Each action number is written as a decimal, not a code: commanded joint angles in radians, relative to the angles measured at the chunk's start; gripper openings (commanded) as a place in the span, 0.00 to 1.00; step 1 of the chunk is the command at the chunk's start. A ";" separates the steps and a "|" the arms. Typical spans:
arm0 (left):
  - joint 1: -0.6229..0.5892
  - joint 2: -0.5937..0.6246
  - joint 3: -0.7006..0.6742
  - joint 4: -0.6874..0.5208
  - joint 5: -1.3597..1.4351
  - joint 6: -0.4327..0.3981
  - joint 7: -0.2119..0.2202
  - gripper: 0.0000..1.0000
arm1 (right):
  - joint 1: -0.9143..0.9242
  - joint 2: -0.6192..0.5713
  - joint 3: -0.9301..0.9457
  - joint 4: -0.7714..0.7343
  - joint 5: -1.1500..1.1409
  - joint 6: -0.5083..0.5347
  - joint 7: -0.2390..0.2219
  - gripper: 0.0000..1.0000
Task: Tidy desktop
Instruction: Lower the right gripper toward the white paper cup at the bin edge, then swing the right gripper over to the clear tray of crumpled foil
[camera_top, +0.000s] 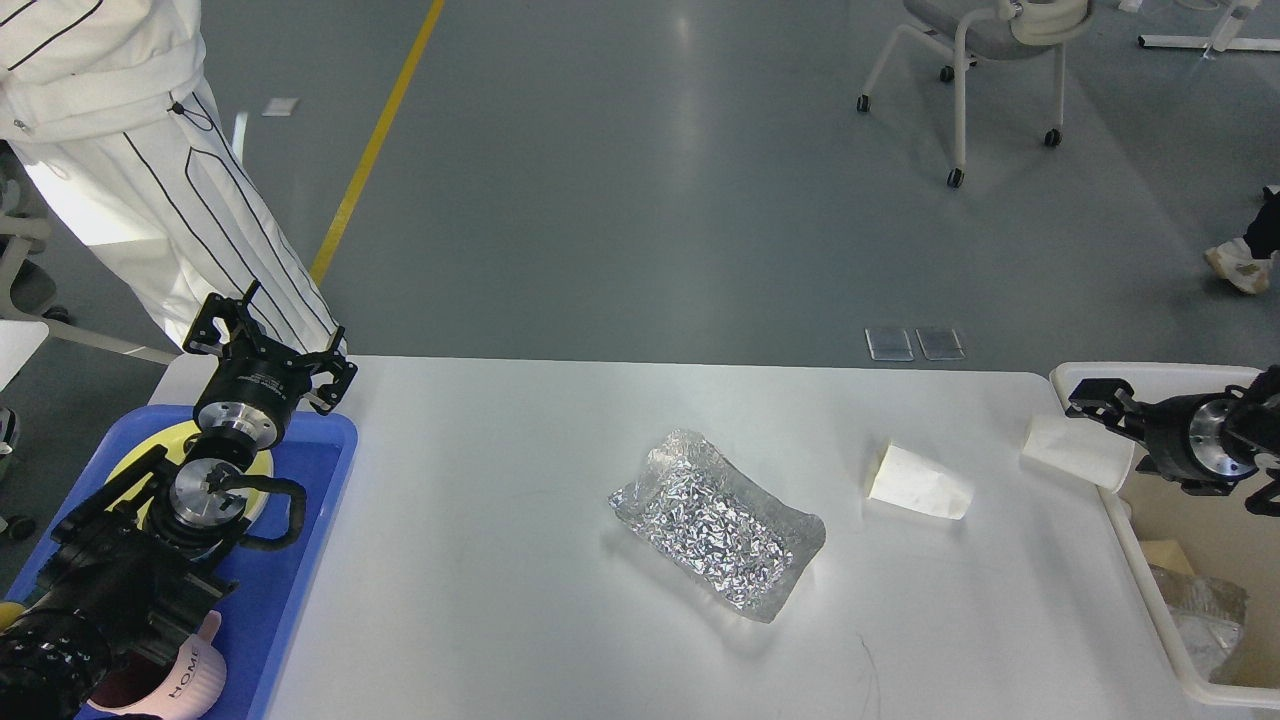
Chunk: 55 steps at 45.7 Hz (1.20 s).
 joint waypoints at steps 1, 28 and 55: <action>0.000 0.000 0.000 0.000 0.000 0.000 0.000 0.98 | -0.126 0.063 0.075 -0.182 0.000 -0.004 0.000 1.00; 0.000 0.000 0.000 0.000 0.000 0.000 0.000 0.98 | -0.261 0.197 0.135 -0.328 0.028 -0.205 -0.012 1.00; 0.000 0.000 0.000 0.000 0.000 0.000 0.000 0.98 | -0.267 0.258 0.146 -0.352 0.051 -0.274 -0.095 0.99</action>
